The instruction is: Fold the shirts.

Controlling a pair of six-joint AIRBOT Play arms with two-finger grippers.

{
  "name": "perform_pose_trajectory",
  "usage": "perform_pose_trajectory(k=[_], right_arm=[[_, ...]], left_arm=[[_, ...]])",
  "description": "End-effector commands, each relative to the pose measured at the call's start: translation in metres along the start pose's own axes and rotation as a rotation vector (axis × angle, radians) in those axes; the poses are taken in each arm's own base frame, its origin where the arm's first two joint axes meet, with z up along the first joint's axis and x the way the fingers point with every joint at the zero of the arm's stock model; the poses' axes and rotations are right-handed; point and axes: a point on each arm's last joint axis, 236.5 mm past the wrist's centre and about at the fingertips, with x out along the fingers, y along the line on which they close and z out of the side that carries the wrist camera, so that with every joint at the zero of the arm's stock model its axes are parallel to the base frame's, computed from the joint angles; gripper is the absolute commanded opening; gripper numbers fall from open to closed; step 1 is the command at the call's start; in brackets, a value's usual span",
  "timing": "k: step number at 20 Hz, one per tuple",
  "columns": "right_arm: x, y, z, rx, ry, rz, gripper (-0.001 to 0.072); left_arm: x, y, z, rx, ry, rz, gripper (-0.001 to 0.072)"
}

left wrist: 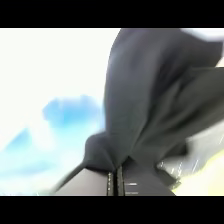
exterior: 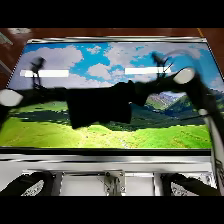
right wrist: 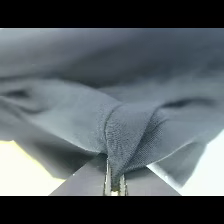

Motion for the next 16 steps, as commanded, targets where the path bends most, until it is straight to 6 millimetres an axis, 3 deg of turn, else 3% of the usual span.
perform_pose_trajectory(k=[1,3,4,5,7,9,10,13,16], right_arm=[[-0.171,0.095,0.113,-0.298,-0.491,-0.027,0.0068],[-0.248,0.145,0.133,-0.345,-0.688,-0.004,0.0068],[-0.272,0.163,0.132,-0.359,-0.734,0.021,0.0068],[-0.288,0.175,0.128,-0.359,-0.758,0.036,0.0068],[-0.303,0.188,0.115,-0.345,-0.756,0.061,0.0068],[-0.302,0.187,0.097,-0.321,-0.692,0.050,0.0068],[-0.296,0.182,0.085,-0.297,-0.636,0.034,0.0068],[-0.265,0.151,0.039,-0.213,-0.385,-0.047,0.0068],[-0.229,0.100,-0.014,-0.124,-0.060,-0.165,0.0068]], left_arm=[[-0.147,-0.060,0.113,0.205,-0.368,0.007,0.0043],[-0.252,-0.120,0.160,0.308,-0.623,-0.014,0.0043],[-0.291,-0.144,0.169,0.333,-0.709,-0.037,0.0042],[-0.324,-0.164,0.174,0.356,-0.780,-0.054,0.0043],[-0.362,-0.187,0.173,0.403,-0.849,-0.065,0.0043],[-0.368,-0.191,0.163,0.427,-0.828,-0.056,0.0043],[-0.360,-0.187,0.156,0.435,-0.782,-0.043,0.0044],[-0.320,-0.152,0.128,0.413,-0.560,0.049,0.0043],[-0.264,-0.103,0.086,0.330,-0.295,0.124,0.0043]])
